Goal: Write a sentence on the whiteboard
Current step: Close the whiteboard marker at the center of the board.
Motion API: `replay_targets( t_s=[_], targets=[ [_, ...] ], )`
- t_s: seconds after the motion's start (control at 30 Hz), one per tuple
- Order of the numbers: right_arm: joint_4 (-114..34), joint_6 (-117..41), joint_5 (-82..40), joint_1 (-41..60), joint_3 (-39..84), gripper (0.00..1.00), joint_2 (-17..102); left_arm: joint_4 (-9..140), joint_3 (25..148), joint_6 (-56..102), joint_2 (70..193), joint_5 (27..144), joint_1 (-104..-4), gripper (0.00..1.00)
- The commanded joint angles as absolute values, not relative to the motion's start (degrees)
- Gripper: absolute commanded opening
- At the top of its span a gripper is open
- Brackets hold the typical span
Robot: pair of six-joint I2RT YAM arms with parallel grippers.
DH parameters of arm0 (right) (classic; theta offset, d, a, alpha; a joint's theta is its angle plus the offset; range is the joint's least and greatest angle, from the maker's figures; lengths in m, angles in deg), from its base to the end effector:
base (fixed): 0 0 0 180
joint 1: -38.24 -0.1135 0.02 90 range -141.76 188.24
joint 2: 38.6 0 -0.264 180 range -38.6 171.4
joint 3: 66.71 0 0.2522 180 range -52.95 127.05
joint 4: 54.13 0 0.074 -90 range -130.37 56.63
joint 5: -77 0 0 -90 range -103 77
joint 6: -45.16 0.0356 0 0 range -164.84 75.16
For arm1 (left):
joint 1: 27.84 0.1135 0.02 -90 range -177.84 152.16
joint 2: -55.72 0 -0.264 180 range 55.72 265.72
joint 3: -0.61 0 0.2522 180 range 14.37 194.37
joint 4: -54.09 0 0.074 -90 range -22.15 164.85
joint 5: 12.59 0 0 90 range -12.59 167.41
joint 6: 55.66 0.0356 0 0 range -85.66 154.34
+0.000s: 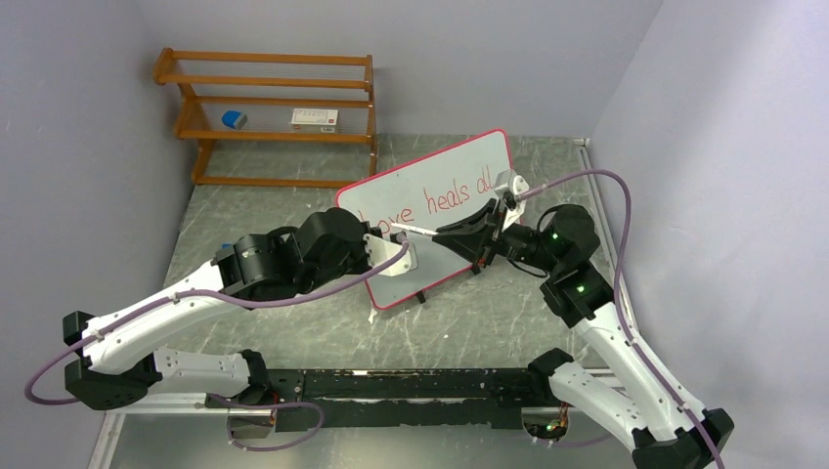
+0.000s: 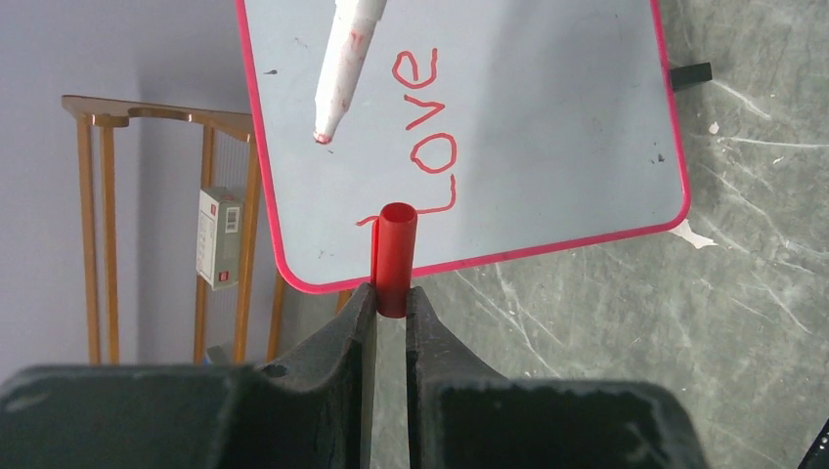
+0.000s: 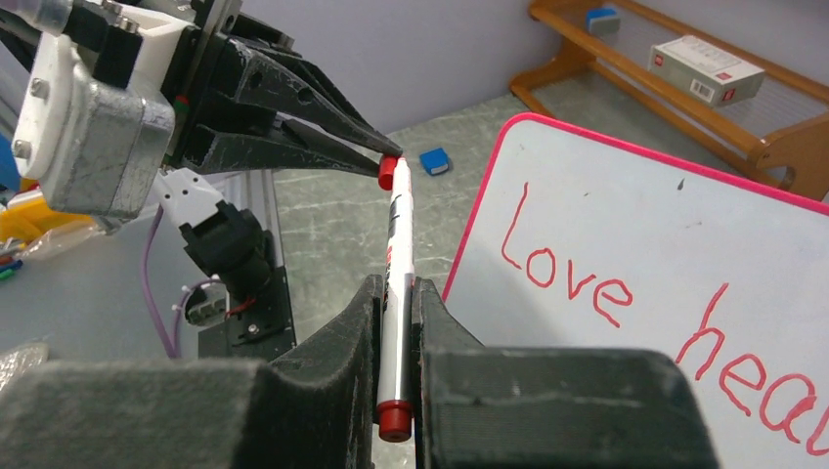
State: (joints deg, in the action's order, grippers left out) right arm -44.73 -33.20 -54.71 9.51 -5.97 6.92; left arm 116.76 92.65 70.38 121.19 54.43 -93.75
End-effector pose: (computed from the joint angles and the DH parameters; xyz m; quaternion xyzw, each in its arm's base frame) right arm 0.1451 0.1065 0.3783 -0.3543 0.5802 0.4633 0.5685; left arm 0.1034 -0.1972 0.4036 0.6218 0.6202 0.0571 0.4749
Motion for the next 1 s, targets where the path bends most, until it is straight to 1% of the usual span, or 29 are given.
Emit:
replay_targets(
  t_s=[0.0,0.17,0.43,0.97],
  targets=[
    [-41.3,-34.8,-57.3,9.2,-3.5,0.00,7.7,117.3,94.8,71.6,121.4,51.0,-94.9,0.05],
    [-40.5,-35.2,-59.0,8.9,-3.4,0.00,8.7,118.1,95.8,71.0,122.3,50.8,-95.4,0.05],
    [-38.5,-35.9,-58.5,8.6,-3.0,0.00,9.5,118.2,95.8,70.7,122.8,50.2,-96.2,0.05],
    [-39.8,-35.2,-58.1,8.4,-3.3,0.00,9.5,118.8,95.2,70.6,123.4,49.1,-96.7,0.05]
  ],
)
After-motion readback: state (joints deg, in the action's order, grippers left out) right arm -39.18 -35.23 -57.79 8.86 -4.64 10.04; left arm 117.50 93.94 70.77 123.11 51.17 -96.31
